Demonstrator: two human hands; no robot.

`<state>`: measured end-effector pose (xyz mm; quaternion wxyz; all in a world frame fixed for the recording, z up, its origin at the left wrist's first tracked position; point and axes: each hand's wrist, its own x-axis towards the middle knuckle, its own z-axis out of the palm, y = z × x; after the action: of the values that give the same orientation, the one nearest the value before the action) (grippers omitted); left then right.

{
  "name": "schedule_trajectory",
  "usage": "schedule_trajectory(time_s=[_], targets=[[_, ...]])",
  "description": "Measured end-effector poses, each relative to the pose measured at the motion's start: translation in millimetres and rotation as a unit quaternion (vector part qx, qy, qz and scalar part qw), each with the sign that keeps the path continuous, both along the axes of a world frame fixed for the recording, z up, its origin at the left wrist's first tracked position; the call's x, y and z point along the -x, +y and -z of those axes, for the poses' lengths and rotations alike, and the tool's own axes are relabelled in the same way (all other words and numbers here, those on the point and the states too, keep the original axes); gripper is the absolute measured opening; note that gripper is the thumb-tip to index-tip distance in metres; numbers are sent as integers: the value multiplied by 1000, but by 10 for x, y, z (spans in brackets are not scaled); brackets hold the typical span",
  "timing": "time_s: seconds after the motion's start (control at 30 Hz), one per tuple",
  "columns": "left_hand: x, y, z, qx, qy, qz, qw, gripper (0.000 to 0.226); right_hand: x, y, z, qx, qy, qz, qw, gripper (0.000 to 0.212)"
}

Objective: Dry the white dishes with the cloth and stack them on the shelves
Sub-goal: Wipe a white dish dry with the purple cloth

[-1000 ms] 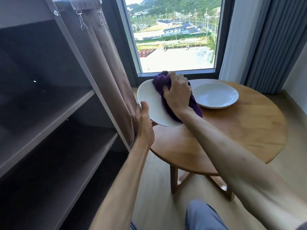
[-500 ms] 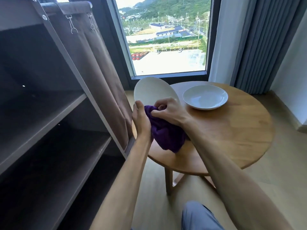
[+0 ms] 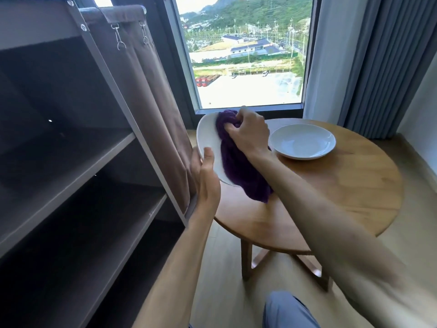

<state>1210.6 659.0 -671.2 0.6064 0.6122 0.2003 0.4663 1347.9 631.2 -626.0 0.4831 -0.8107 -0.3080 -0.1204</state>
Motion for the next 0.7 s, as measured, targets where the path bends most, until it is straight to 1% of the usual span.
schedule_trajectory(time_s=[0.1, 0.2, 0.27, 0.37, 0.43, 0.5, 0.57, 0.6, 0.63, 0.67, 0.7], targets=[[4, -26, -59, -28, -17, -21, 999, 25, -116, -101, 115, 47, -13, 29, 998, 20], [-40, -19, -35, -16, -32, -52, 998, 33, -87, -202, 263, 91, -20, 46, 995, 16], [-87, -14, -10, 0, -32, -71, 997, 38, -35, -254, 300, 136, -6, 45, 990, 12], [-133, -9, 49, 16, -35, -95, 995, 42, -6, -380, 289, 217, 47, 7, 975, 14], [-160, -1, 37, 25, -40, -99, 994, 39, 10, -459, 227, 238, 92, -63, 965, 13], [-191, 3, 6, 36, -45, -93, 994, 38, 64, -521, 124, 223, 120, -170, 952, 14], [-213, -6, -10, 49, -29, -69, 996, 40, 150, -574, -6, 201, 113, -262, 937, 16], [-211, -21, -24, 58, -17, -54, 997, 49, 177, -586, -52, 186, 102, -292, 933, 17], [-200, -38, -46, 66, -5, -43, 997, 65, 200, -594, -81, 164, 93, -309, 932, 17], [-188, -34, -63, 70, 8, -31, 997, 81, 232, -592, -91, 131, 86, -314, 936, 17], [-180, -22, -83, 60, 21, -20, 998, 91, 272, -578, -88, 85, 79, -306, 945, 16]])
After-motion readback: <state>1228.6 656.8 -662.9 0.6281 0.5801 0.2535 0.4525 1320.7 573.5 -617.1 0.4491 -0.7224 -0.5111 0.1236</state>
